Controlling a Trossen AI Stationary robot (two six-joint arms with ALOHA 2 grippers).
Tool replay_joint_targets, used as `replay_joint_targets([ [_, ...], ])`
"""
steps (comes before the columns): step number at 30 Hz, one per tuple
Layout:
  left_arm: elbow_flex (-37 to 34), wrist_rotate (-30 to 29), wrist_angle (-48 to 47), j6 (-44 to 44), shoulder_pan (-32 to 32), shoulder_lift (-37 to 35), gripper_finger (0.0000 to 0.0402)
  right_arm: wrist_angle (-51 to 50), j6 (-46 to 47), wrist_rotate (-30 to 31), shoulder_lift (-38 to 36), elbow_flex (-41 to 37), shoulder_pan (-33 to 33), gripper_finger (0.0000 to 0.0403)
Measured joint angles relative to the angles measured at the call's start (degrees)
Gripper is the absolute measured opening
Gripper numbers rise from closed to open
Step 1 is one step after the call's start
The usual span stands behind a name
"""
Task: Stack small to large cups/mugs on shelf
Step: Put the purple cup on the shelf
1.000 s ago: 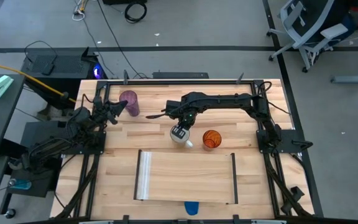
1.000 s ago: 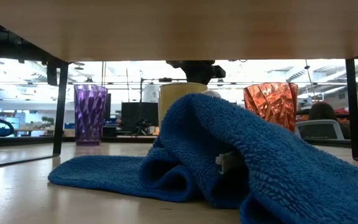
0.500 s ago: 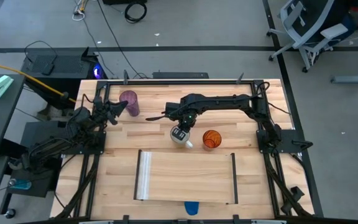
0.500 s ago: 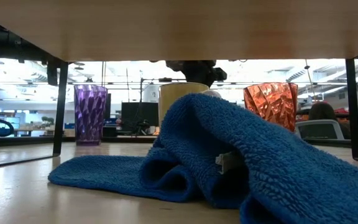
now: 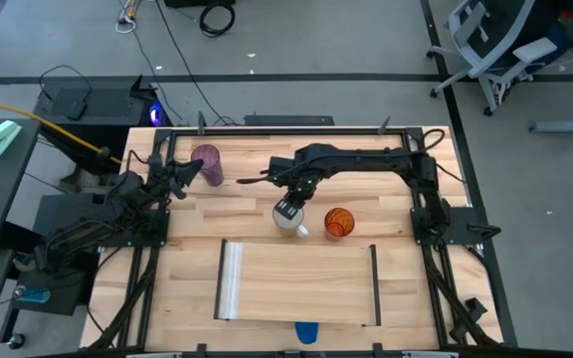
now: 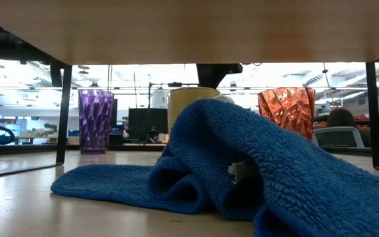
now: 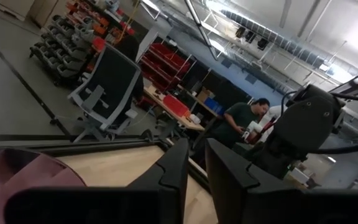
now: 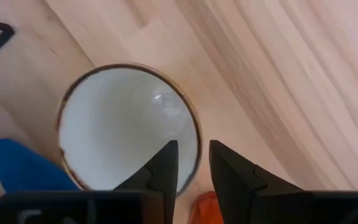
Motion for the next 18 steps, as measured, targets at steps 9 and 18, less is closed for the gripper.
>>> replay_joint_targets([
  [9,0.00,-0.03,5.54,2.53,0.00,0.00,0.0065,-0.76,0.09,0.62,-3.09,0.02,-0.01,0.0099],
  [18,0.02,-4.23,17.03,6.42,0.00,0.00,0.0055,-2.11,-1.44,1.12,-5.06,0.00,-0.01,0.0099],
])
